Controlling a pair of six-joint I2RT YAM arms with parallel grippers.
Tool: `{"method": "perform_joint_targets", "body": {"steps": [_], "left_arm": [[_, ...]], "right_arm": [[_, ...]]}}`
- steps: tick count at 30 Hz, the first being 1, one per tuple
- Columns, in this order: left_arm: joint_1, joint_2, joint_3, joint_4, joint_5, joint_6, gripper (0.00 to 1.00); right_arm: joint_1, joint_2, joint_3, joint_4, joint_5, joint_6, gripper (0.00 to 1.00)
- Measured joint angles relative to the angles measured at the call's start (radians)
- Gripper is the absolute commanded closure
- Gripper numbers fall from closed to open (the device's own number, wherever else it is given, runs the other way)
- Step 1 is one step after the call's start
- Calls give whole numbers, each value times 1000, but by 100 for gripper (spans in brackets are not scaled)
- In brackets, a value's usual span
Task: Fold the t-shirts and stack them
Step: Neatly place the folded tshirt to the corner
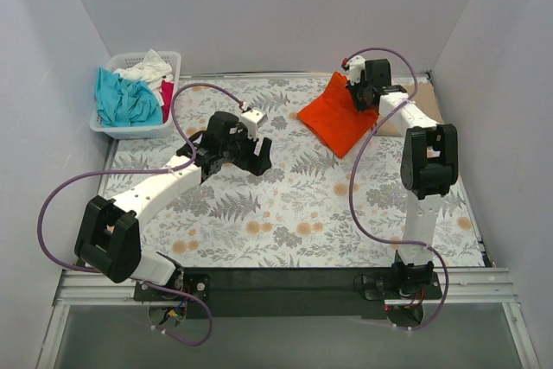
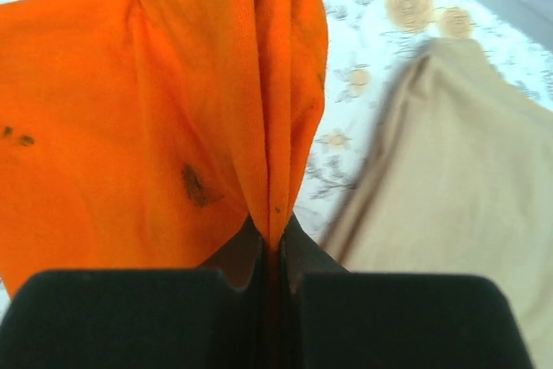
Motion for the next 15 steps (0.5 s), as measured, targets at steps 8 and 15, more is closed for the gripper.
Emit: {"method": "perform_joint_targets", "body": {"steps": [8, 15], "left_arm": [[0, 0, -3, 0, -6, 6, 30], [0, 0, -3, 0, -8, 9, 30]], "right_arm": [[-49, 37, 113, -61, 54, -44, 99], [-80, 37, 150, -107, 62, -70, 99]]}}
